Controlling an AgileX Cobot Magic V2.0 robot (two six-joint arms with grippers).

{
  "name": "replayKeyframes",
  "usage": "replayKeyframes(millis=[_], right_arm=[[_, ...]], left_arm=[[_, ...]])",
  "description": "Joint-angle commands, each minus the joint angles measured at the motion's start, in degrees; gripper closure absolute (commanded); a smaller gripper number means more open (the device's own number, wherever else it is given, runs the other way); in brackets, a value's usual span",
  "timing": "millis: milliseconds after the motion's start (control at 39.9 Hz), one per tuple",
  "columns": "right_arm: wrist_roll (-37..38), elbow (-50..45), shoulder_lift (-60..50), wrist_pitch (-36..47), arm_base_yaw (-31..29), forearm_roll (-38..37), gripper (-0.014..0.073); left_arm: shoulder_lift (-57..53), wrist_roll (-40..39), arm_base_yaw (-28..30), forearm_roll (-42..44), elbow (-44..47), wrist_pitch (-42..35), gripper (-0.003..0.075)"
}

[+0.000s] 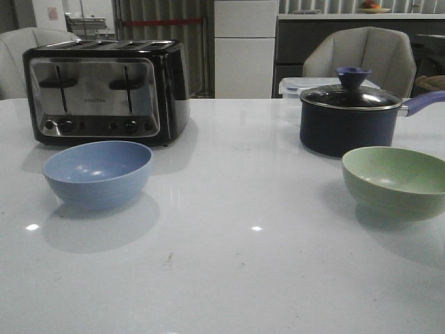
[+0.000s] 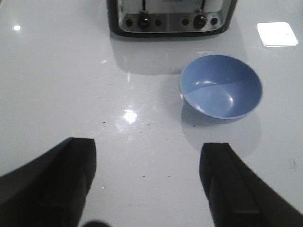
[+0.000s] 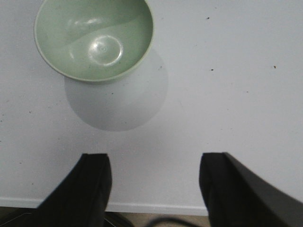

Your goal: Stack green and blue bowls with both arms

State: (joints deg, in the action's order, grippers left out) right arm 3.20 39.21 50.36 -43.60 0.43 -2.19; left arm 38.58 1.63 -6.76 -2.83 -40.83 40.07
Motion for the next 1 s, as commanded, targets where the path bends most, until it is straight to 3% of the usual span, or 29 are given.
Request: replayKeyframes(millis=[0, 200, 350, 526, 976], right_arm=[[0.3, 4.5, 3.0, 3.3, -0.4, 0.3, 0.0076], [0.3, 10.3, 10.8, 3.5, -1.6, 3.3, 0.0076], [-1.2, 14.1, 17.3, 3.2, -5.5, 8.2, 0.0076], [-5.9, 18.3, 25.8, 3.6, -6.7, 13.3, 0.0076], [-5.9, 26.5, 45.3, 7.7, -6.7, 13.8, 0.008]], left_arm=[[0.3, 0.5, -4.3, -0.8, -1.9, -4.4, 0.0195], [0.3, 1.7, -12.4, -0.6, -1.9, -3.0, 0.0195], [0.3, 1.7, -14.9, -0.6, -1.9, -2.9, 0.0195], [0.3, 1.7, -15.0, -0.6, -1.9, -2.9, 0.0195], [0.3, 1.7, -15.0, -0.6, -1.9, -3.0, 0.0195]])
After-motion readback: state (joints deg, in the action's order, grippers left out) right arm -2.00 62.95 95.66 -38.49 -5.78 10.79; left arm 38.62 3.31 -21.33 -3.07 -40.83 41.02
